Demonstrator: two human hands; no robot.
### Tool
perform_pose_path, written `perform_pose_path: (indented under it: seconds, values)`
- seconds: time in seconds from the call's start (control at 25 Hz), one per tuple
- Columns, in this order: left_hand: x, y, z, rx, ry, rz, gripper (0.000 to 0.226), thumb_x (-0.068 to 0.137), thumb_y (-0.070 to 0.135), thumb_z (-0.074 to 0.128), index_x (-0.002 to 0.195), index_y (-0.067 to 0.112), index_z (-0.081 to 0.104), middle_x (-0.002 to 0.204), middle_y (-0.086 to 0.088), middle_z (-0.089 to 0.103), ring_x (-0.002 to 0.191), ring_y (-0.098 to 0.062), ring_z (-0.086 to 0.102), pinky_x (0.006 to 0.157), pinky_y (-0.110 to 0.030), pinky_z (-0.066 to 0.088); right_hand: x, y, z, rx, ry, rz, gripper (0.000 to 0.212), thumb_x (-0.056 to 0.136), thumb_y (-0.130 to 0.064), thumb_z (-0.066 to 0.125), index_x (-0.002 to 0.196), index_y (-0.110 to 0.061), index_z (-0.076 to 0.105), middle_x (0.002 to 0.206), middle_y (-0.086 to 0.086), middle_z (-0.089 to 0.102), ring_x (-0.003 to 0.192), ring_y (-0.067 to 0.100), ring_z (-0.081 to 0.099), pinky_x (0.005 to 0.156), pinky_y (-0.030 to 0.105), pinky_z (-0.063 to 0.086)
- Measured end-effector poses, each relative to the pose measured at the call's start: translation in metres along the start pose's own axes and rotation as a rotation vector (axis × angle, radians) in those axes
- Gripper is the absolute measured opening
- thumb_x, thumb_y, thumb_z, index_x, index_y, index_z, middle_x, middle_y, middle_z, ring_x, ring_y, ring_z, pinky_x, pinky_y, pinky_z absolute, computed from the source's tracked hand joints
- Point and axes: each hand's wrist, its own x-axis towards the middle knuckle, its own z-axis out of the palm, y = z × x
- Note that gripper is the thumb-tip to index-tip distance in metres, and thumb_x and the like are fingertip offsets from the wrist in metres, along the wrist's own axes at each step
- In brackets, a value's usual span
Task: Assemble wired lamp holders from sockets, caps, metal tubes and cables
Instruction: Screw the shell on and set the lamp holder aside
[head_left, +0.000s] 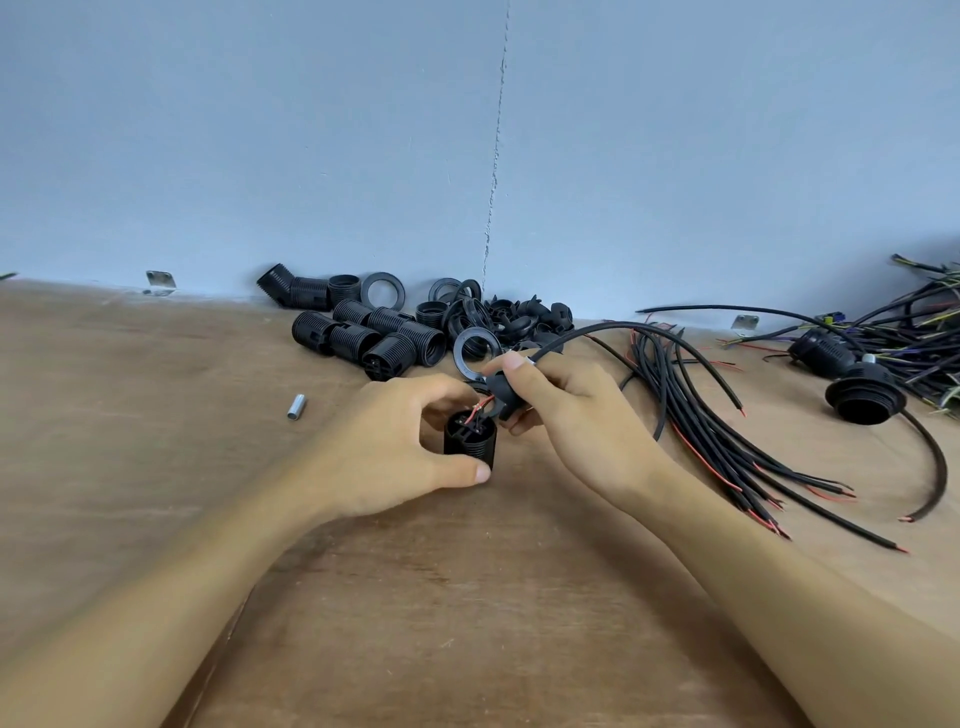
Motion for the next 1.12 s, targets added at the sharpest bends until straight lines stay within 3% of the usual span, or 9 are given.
perform_pose_path:
  seconds: [0.12,0.28,0.4,0.52,0.64,0.76,0.92,1.04,1.12]
  values:
    - [0.002,-0.005,0.007,-0.020,0.061,-0.011,0.042,0.072,0.041,0.090,0.109,0.045,0.070,0.095,0.037,0.069,0.087,0.015,0.062,0.072,-0.005,0.041,0.000,-0.001,-0.003,-0.002,-0.023,0.001,0.045,0.103,-0.044,0.049,0.100,-0.008,0.074,0.089,0.007,0.074,0.084,0.027,0.068,0.087,0.052,0.054]
    - [0.004,-0.009,0.012,-0.093,0.019,0.005,0.051,0.077,0.039,0.088,0.122,0.052,0.067,0.102,0.036,0.068,0.093,0.014,0.061,0.083,-0.020,0.045,0.000,-0.003,-0.008,0.040,-0.066,-0.019,0.032,0.104,-0.037,0.049,0.110,-0.018,0.075,0.095,-0.006,0.073,0.087,0.018,0.067,0.087,0.041,0.056]
    - [0.004,-0.008,0.017,-0.134,0.050,0.014,0.040,0.071,0.043,0.088,0.096,0.062,0.064,0.096,0.035,0.069,0.087,0.009,0.062,0.081,-0.022,0.049,-0.002,-0.003,-0.007,0.044,-0.095,-0.052,0.024,0.104,-0.031,0.052,0.106,-0.019,0.073,0.097,-0.004,0.075,0.092,0.015,0.069,0.081,0.034,0.055]
    - [0.002,-0.005,0.026,-0.129,0.126,0.026,0.039,0.068,0.042,0.093,0.086,0.050,0.060,0.077,0.038,0.063,0.066,0.008,0.057,0.059,-0.009,0.042,-0.004,-0.005,-0.006,0.012,-0.076,-0.079,0.027,0.102,-0.035,0.054,0.087,-0.019,0.069,0.084,-0.001,0.072,0.084,0.020,0.067,0.081,0.043,0.056]
    - [0.001,0.000,0.032,-0.128,0.175,0.012,0.037,0.066,0.043,0.094,0.084,0.042,0.061,0.075,0.040,0.060,0.066,0.011,0.057,0.059,-0.004,0.040,-0.004,-0.006,-0.006,-0.015,-0.042,-0.102,0.037,0.099,-0.042,0.056,0.082,-0.011,0.068,0.082,0.009,0.071,0.084,0.029,0.066,0.082,0.054,0.054]
    - [0.002,0.000,0.036,-0.133,0.196,-0.025,0.037,0.065,0.045,0.094,0.084,0.037,0.063,0.071,0.039,0.060,0.063,0.012,0.057,0.055,-0.004,0.039,-0.005,-0.006,-0.005,-0.059,-0.034,-0.138,0.038,0.097,-0.045,0.058,0.076,-0.014,0.065,0.078,0.011,0.066,0.080,0.032,0.062,0.077,0.054,0.053]
    - [0.002,0.001,0.040,-0.131,0.214,-0.038,0.039,0.064,0.048,0.093,0.089,0.033,0.067,0.067,0.036,0.060,0.061,0.009,0.057,0.054,-0.006,0.039,-0.006,-0.007,-0.005,-0.124,-0.048,-0.210,0.028,0.098,-0.036,0.062,0.070,-0.033,0.062,0.069,-0.019,0.064,0.069,0.001,0.058,0.070,0.030,0.048]
    - [0.003,0.002,0.041,-0.123,0.219,-0.041,0.042,0.064,0.049,0.092,0.095,0.032,0.070,0.067,0.033,0.061,0.062,0.006,0.059,0.054,-0.007,0.040,-0.007,-0.008,-0.005,-0.171,-0.046,-0.245,0.024,0.097,-0.034,0.064,0.072,-0.034,0.063,0.066,-0.026,0.062,0.067,-0.004,0.059,0.063,0.010,0.039]
    - [0.002,0.002,0.041,-0.119,0.222,-0.040,0.042,0.065,0.050,0.092,0.096,0.032,0.070,0.066,0.034,0.061,0.063,0.007,0.059,0.054,-0.007,0.040,-0.007,-0.009,-0.005,-0.201,-0.038,-0.260,0.026,0.096,-0.035,0.066,0.070,-0.033,0.061,0.063,-0.028,0.060,0.064,-0.005,0.057,0.059,0.007,0.037]
